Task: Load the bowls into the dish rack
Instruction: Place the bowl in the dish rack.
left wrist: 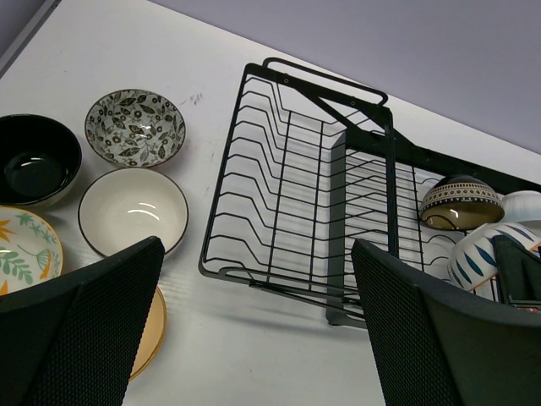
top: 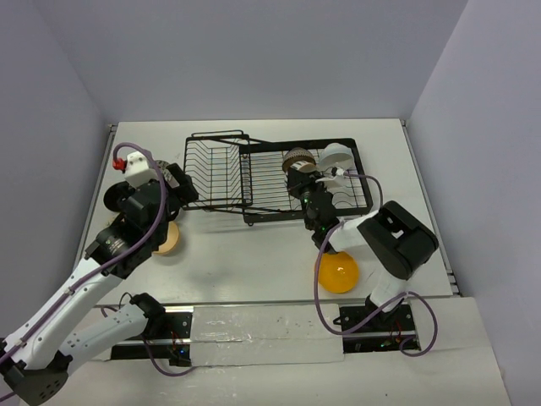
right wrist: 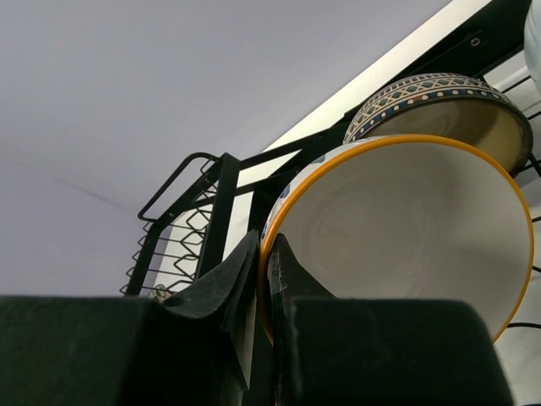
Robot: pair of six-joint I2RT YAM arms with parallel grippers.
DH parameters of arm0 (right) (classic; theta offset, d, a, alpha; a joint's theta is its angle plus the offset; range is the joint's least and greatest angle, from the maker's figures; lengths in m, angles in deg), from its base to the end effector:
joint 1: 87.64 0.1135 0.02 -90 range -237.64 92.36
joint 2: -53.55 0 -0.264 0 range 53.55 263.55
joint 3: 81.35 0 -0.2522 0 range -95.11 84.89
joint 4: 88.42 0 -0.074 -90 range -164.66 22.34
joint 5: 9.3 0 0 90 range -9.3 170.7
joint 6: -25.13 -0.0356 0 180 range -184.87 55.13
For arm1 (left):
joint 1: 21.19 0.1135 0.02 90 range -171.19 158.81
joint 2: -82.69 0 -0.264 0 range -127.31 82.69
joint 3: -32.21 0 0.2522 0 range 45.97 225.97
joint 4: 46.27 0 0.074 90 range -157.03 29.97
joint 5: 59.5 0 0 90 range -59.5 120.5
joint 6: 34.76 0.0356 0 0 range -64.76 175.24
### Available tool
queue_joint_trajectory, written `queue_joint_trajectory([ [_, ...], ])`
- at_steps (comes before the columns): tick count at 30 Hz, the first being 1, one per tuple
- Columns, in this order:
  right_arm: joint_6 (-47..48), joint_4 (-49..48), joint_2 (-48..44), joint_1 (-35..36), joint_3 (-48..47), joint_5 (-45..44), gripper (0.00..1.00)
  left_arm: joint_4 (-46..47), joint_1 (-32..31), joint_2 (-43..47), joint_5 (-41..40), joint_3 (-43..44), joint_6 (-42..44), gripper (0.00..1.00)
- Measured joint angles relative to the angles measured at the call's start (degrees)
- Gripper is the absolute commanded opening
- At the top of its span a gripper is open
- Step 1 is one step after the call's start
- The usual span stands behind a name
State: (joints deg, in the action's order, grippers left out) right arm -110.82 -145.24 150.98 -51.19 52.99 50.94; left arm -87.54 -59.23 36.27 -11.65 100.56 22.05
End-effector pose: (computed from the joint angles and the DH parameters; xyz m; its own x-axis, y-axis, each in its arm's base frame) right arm 0.2636 0.1728 0.1864 -0.0356 0.7494 -0.6612 -0.1330 0.6522 0.7463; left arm 0.1460 -0.0839 0.3657 -0.1954 -0.3625 -0.9113 -0.1778 0.9269 -0.3305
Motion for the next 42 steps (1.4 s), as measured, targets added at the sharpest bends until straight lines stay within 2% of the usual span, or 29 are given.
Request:
queue_joint_trajectory([
  [15,1.03,-0.50,6.03,0.33,-4.57,-0.96,0.00,-0.04,-2.78,-1.20,-2.38,-0.04,0.13,0.99],
  [42,0.04,-1.49,9.79,-1.25,-5.11,1.75,0.00,-0.02,-3.85,-1.20,-2.97,-0.04,0.81,0.99],
])
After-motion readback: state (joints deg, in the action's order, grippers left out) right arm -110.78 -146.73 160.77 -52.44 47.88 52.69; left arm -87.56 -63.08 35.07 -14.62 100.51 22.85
